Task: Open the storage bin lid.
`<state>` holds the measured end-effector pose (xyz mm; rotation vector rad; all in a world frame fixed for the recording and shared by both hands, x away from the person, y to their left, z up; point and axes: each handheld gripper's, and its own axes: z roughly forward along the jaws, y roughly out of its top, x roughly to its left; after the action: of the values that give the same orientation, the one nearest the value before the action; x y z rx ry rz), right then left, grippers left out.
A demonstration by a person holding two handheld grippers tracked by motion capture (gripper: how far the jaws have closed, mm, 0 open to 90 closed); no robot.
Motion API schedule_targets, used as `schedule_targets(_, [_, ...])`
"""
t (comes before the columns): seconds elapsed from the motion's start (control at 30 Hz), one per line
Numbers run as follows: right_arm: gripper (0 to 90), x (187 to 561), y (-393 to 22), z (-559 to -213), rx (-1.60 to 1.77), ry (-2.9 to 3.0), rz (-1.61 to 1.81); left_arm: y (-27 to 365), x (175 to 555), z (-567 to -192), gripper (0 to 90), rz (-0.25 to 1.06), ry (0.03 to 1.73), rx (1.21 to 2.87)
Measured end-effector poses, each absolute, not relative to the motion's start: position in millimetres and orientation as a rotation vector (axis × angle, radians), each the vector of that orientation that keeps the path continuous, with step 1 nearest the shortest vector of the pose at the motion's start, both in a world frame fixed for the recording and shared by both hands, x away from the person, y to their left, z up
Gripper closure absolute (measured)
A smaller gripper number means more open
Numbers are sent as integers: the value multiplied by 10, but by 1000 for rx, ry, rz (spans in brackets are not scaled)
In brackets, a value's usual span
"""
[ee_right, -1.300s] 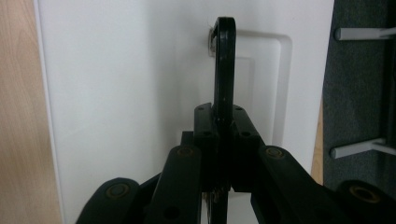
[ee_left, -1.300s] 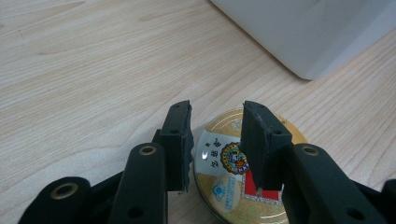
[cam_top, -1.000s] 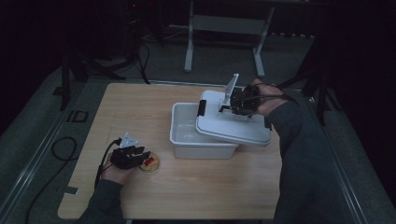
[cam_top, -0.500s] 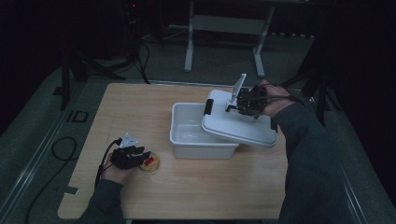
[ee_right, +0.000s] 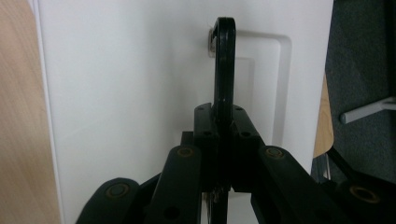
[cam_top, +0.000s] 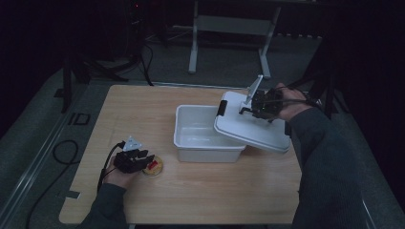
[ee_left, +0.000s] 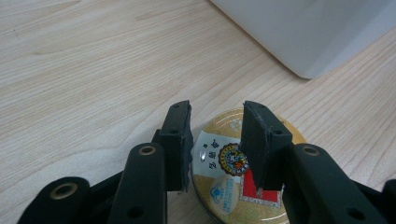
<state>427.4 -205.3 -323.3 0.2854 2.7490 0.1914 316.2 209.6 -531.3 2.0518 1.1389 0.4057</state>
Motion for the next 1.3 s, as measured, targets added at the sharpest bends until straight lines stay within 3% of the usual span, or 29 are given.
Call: schedule_targets(1.3, [843, 4253, -2712, -3372, 504, 2736, 179, 2101, 3165, -5315, 626, 407, 1142, 2044])
